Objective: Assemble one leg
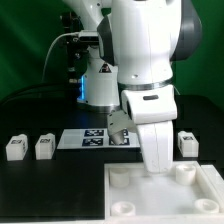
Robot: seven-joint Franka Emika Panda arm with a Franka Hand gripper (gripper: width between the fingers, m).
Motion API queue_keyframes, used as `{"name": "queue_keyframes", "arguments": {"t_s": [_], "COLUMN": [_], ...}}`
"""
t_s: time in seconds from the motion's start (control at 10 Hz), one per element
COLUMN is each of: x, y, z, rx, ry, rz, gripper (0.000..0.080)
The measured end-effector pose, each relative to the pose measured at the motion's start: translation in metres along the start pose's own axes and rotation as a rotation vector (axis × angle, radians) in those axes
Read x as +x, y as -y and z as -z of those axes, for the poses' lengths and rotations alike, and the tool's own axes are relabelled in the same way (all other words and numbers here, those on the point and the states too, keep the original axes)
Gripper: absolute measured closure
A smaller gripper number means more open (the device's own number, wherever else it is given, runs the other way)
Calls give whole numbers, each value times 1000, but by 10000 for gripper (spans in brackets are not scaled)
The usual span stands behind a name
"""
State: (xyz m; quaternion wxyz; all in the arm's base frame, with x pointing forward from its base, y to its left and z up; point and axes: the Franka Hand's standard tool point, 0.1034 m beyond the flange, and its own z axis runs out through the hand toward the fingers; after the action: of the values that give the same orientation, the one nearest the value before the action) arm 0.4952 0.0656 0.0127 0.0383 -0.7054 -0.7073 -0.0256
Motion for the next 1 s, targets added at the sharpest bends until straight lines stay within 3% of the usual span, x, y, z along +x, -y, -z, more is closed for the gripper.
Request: {"name": "queue_keyframes", "arguments": {"t_s": [0.1, 0.3, 0.4, 0.5, 0.6, 1.0], "x": [-1, -1, -2, -2, -2, -3], "y": [0, 0, 0, 0, 0, 0], "z": [0, 0, 0, 0, 0, 0], "rx": [0, 0, 0, 0, 0, 0], "ry": [0, 0, 1, 1, 1, 1], "rz": [-1, -2, -3, -3, -4, -5], "gripper": [736, 420, 420, 241, 176, 151]}}
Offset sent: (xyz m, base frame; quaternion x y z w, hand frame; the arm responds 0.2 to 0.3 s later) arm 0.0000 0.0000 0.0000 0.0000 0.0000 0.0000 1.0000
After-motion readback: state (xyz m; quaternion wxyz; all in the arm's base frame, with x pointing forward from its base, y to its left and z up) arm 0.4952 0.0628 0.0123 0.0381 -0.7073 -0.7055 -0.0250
